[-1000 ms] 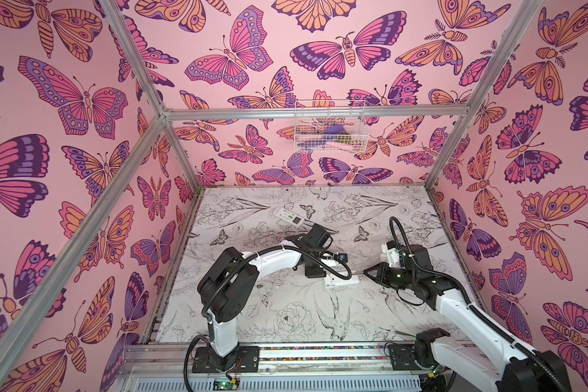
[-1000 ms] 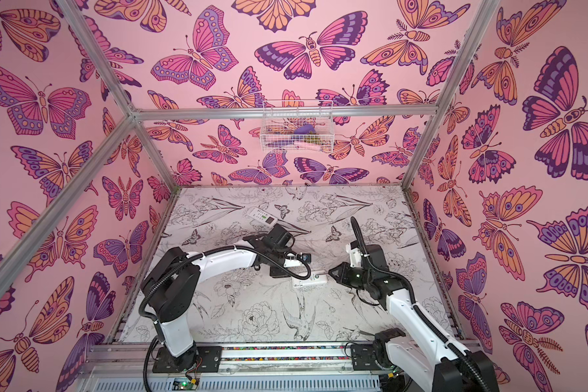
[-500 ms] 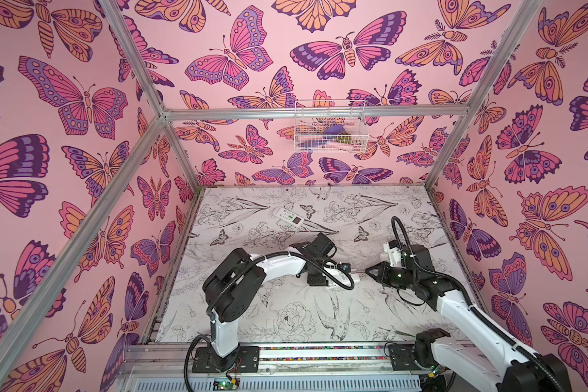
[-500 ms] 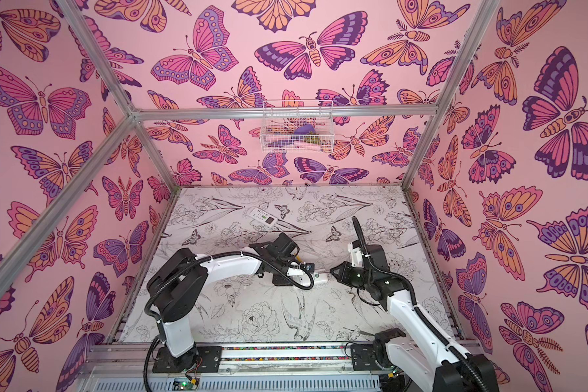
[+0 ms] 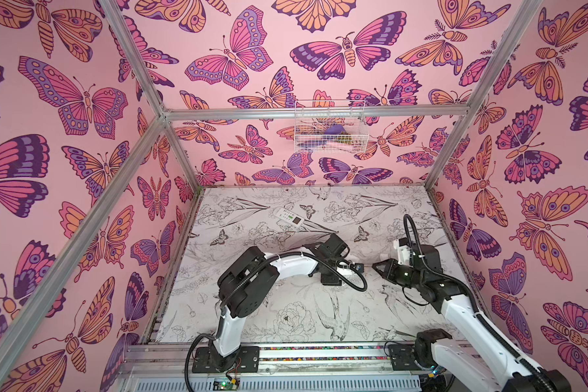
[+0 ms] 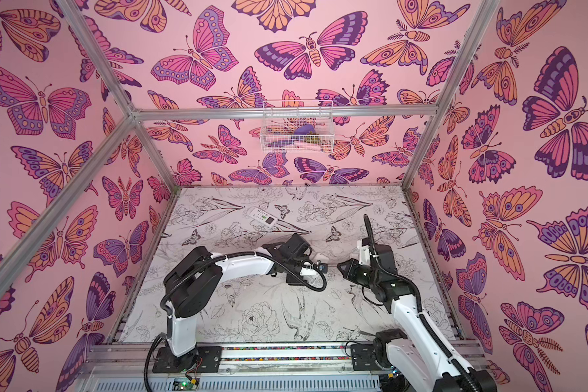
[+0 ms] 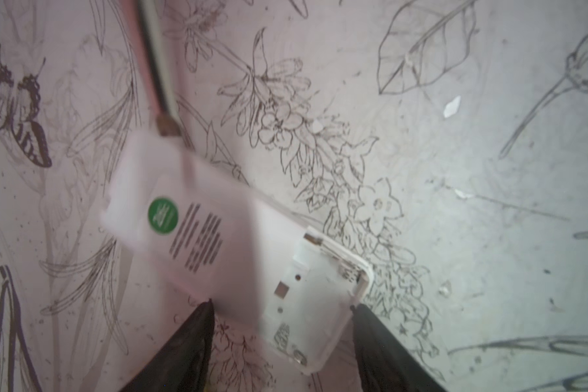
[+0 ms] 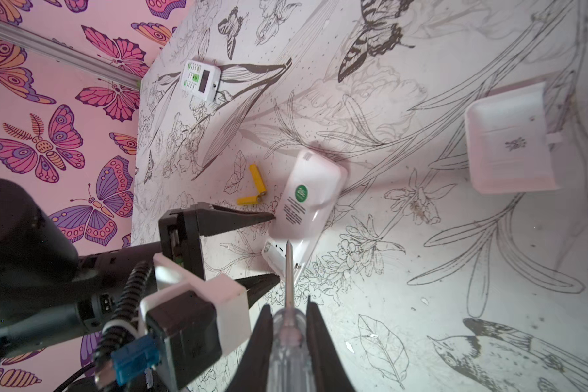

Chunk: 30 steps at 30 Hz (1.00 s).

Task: Unload the batteries from the remote control
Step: 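Set the empty remote down with the left gripper while the right lifts the screwdriver, then lay the screwdriver down with the right gripper while the left reaches for the display remote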

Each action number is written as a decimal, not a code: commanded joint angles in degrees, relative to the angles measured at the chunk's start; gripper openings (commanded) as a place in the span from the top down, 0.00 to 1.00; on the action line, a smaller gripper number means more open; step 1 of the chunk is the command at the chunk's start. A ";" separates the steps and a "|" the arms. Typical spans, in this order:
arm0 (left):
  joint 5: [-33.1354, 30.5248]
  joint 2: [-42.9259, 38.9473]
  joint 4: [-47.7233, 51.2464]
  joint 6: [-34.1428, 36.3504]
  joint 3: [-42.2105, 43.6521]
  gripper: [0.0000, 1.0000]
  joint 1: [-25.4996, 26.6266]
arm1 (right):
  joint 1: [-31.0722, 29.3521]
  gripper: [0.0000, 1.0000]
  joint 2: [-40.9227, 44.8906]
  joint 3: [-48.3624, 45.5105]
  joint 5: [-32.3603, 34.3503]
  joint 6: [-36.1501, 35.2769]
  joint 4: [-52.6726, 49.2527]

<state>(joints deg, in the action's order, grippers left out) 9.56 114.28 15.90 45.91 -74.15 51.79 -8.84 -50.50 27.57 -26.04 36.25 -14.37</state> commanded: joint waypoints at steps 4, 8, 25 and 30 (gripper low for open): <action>0.49 2.36 -1.84 -1.34 -2.72 0.33 0.77 | 3.18 1.00 0.31 1.61 0.78 1.41 0.32; 1.15 0.30 -1.81 -2.40 -3.57 0.33 0.99 | 4.33 1.00 -0.97 1.84 0.42 2.76 2.59; -3.06 -16.11 12.86 -16.31 -7.61 0.26 -2.87 | 5.36 1.00 -12.49 3.25 4.47 9.38 19.20; -2.89 -21.45 16.98 -20.31 -5.23 0.19 -7.19 | 7.70 1.00 -21.67 7.94 0.40 9.02 21.60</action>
<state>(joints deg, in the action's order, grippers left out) 7.42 95.29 27.51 29.67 -81.12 46.39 -2.39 -69.23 31.94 -23.64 44.16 2.48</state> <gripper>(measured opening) 0.801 0.175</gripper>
